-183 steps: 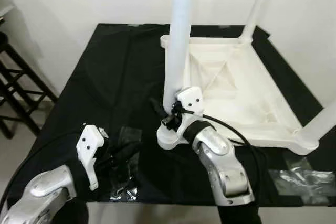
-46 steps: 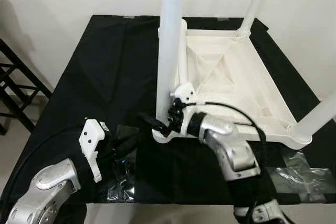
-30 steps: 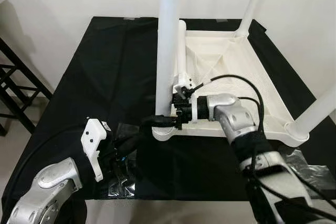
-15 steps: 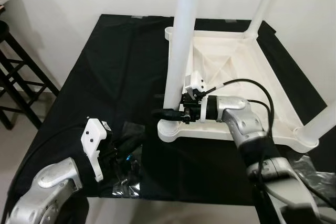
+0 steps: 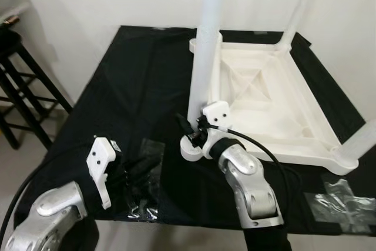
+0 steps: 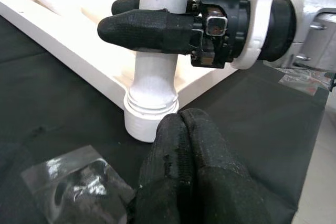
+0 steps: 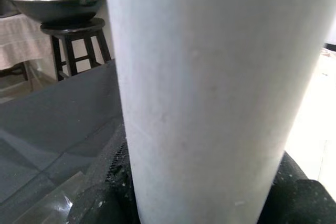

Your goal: Building children table

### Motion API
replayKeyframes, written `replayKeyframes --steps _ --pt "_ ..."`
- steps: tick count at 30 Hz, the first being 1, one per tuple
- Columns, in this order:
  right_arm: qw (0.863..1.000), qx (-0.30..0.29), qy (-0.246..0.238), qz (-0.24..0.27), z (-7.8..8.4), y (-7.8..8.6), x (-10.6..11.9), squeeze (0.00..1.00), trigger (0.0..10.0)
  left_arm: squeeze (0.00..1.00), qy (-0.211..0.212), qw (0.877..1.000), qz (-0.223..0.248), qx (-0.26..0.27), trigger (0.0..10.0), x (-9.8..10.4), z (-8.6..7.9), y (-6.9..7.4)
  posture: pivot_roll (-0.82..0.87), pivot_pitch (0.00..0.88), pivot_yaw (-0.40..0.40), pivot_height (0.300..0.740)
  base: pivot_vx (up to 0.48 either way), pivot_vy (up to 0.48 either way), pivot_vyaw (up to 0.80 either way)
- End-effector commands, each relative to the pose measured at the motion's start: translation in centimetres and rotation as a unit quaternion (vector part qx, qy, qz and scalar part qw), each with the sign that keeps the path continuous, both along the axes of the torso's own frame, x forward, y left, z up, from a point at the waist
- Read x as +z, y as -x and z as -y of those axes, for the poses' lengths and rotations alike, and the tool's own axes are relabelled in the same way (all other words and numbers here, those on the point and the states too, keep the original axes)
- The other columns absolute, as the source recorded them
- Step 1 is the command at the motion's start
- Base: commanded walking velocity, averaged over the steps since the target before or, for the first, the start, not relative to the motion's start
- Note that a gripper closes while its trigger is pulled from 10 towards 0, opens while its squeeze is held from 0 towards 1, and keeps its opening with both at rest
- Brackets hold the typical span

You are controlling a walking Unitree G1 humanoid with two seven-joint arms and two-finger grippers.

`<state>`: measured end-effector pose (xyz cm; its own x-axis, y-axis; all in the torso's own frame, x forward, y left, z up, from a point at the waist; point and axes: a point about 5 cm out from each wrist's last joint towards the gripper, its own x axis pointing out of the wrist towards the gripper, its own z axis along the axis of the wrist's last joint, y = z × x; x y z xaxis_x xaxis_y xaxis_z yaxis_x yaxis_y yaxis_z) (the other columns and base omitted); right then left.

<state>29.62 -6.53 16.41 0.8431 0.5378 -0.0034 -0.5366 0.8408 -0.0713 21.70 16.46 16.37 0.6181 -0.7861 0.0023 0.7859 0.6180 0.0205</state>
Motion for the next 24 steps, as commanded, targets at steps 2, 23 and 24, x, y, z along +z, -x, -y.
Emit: replayKeyframes --steps 2,23,24 --pt "0.996 -0.015 0.038 -0.082 0.4 0.6 -3.2 0.0 7.1 0.0 -0.005 1.0 0.001 0.0 10.0 0.1 0.0 0.2 0.07 0.143 -0.039 0.74 0.0 0.0 0.0" --pt "0.957 0.281 0.042 -0.061 3.4 -6.1 2.2 0.0 10.0 0.0 -0.002 1.0 -0.001 -0.004 10.0 -0.1 0.4 -0.2 0.09 0.115 -0.04 0.74 0.0 0.0 0.0" --pt "0.951 0.3 0.041 -0.066 3.6 -6.2 2.3 0.0 10.0 0.0 -0.002 1.0 -0.001 -0.005 10.0 -0.1 0.4 -0.2 0.09 0.115 -0.04 0.74 0.0 0.0 0.0"
